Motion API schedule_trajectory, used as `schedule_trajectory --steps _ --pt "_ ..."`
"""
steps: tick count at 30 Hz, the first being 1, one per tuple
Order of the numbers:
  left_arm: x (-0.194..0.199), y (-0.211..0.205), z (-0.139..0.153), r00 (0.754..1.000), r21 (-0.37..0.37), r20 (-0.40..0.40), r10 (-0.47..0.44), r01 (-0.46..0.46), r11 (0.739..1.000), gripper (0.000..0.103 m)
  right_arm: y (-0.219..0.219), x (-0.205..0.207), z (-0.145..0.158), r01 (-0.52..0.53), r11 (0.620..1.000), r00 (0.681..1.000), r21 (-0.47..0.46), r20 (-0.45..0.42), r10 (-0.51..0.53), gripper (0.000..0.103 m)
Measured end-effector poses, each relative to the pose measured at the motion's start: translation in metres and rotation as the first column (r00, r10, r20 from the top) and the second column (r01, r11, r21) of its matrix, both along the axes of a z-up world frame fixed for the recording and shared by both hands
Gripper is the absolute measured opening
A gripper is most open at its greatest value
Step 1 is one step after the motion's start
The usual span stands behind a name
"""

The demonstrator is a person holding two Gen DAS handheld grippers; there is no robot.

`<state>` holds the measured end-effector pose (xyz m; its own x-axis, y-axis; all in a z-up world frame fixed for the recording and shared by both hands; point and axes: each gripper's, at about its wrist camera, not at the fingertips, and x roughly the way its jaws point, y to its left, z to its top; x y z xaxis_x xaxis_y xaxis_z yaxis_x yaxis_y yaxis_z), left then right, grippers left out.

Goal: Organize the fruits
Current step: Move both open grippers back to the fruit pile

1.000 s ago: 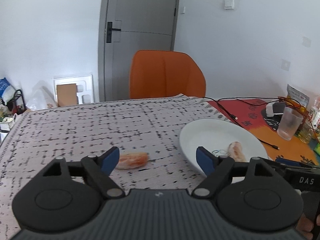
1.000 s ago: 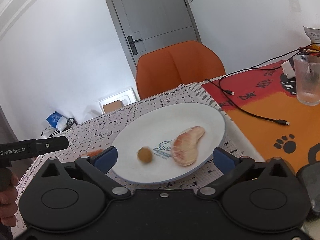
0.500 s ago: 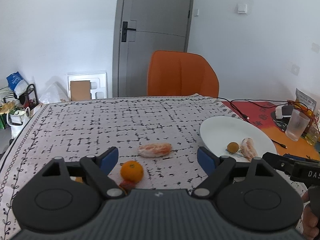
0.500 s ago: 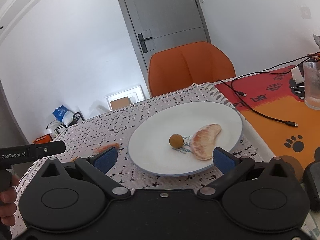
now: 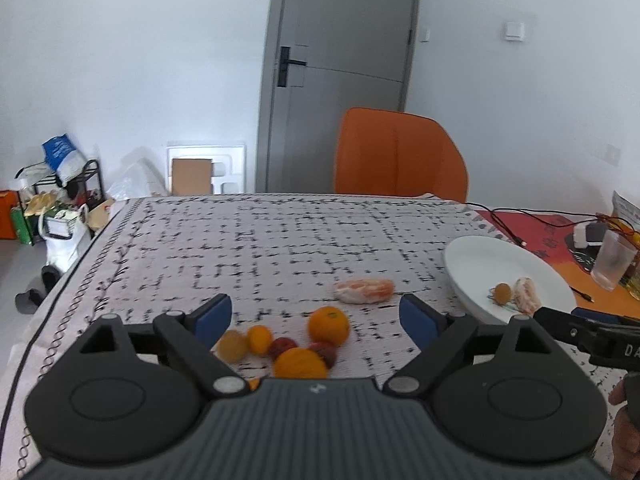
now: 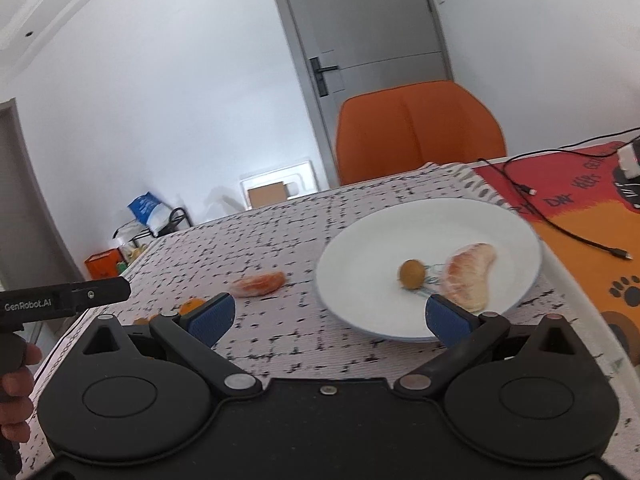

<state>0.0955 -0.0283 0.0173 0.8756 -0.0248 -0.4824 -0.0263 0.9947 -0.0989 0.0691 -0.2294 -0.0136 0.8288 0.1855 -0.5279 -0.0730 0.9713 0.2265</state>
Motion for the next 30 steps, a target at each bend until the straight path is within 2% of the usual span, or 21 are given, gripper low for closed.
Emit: schedule_trajectory --steps 20,23,28,30 --pt "-0.016 0.045 -0.029 0.997 -0.076 -0.04 0.062 -0.065 0.995 0.089 0.046 0.01 -0.008 -0.114 0.994 0.993 -0.005 -0.038 0.113 0.103" --pt "-0.017 0.051 -0.034 0.997 -0.093 -0.049 0.067 -0.072 0.993 0.085 0.051 0.013 -0.01 -0.127 0.992 0.991 -0.004 -0.046 0.126 0.103" --pt "-0.017 0.054 -0.043 0.997 -0.105 -0.066 0.051 -0.058 0.993 0.066 0.06 0.014 -0.013 -0.155 0.988 0.987 -0.006 -0.043 0.155 0.103" --pt "-0.016 0.055 -0.047 0.996 -0.114 -0.075 0.042 -0.051 0.992 0.061 0.064 0.014 -0.014 -0.167 0.986 0.985 -0.016 -0.036 0.167 0.103"
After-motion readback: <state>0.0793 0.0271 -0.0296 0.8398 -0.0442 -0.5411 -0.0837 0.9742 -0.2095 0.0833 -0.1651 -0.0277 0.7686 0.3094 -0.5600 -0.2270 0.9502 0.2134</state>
